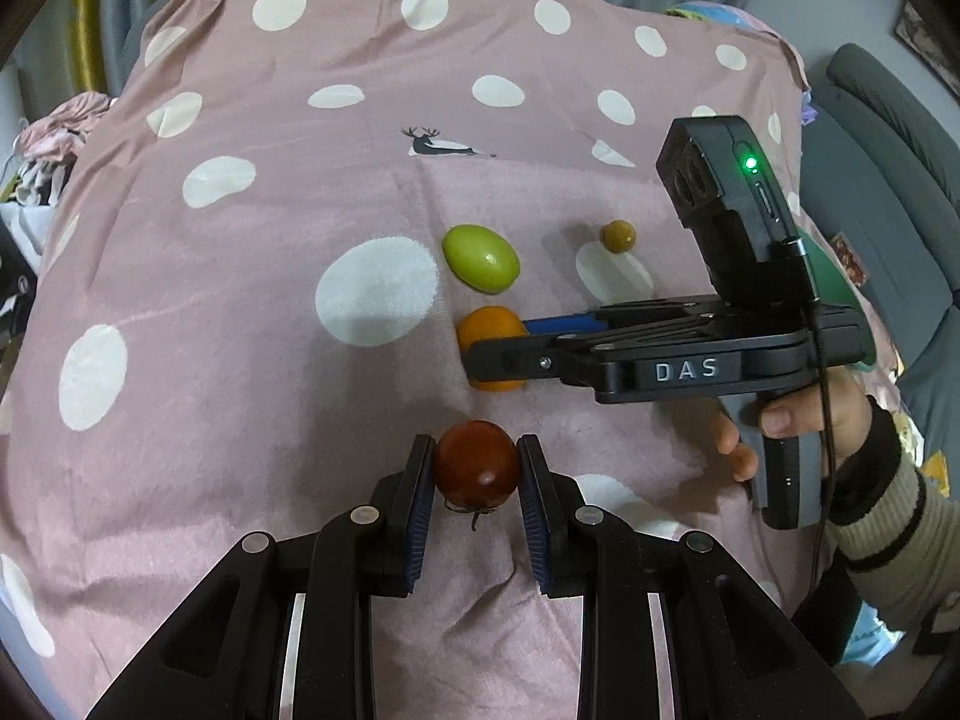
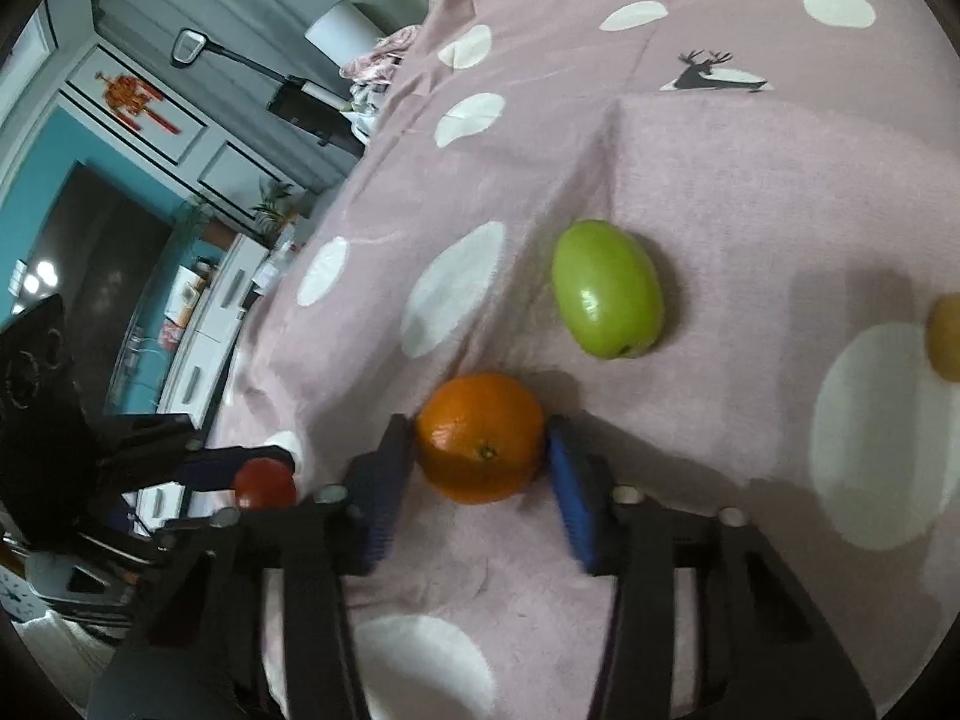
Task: Organize fruits
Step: 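Grasp the orange with the right tool while the left tool holds the tomato, then carry the tomato and orange over the green bowl with both tools, then open both tools to release the tomato and orange into the bowl, then withdraw both tools toward the green jujube and small tan fruit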
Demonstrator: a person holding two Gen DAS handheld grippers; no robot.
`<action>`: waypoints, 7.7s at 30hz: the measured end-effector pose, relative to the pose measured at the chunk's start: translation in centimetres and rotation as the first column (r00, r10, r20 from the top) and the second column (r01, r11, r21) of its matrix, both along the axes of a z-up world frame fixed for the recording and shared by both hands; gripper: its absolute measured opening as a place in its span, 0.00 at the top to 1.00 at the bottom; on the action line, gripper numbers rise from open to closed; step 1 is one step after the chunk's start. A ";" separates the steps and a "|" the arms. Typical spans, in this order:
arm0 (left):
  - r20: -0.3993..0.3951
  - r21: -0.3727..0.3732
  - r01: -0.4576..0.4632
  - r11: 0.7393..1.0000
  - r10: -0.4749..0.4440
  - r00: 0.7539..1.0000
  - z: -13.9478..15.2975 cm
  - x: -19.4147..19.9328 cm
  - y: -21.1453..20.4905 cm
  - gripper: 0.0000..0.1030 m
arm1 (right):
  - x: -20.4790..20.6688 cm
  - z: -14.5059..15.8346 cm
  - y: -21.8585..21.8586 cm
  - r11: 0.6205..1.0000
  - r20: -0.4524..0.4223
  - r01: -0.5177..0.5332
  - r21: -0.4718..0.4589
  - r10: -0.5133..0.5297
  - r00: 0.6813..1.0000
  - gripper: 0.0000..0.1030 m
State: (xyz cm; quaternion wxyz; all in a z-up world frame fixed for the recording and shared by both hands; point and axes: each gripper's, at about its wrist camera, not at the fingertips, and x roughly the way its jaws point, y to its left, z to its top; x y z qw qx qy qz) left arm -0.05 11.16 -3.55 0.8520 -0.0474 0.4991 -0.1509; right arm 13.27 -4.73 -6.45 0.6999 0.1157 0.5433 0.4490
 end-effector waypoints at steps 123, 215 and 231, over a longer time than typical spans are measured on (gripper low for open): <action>0.240 0.085 0.257 0.963 -0.270 0.933 8.0 2.6 -23.2 0.75 | -12.4 9.6 -29.5 0.833 0.148 0.504 0.226 -0.541 0.828 0.58; 0.080 0.094 -0.151 0.984 0.143 0.986 0.5 -2.7 -9.1 0.10 | -14.6 9.4 -25.4 0.866 0.253 0.495 -0.070 -0.464 0.849 0.24; 0.069 0.016 -0.195 0.981 0.193 0.979 -1.4 -3.0 -5.1 0.10 | -8.7 6.9 -15.0 0.917 0.275 0.337 -0.214 -0.275 0.921 0.25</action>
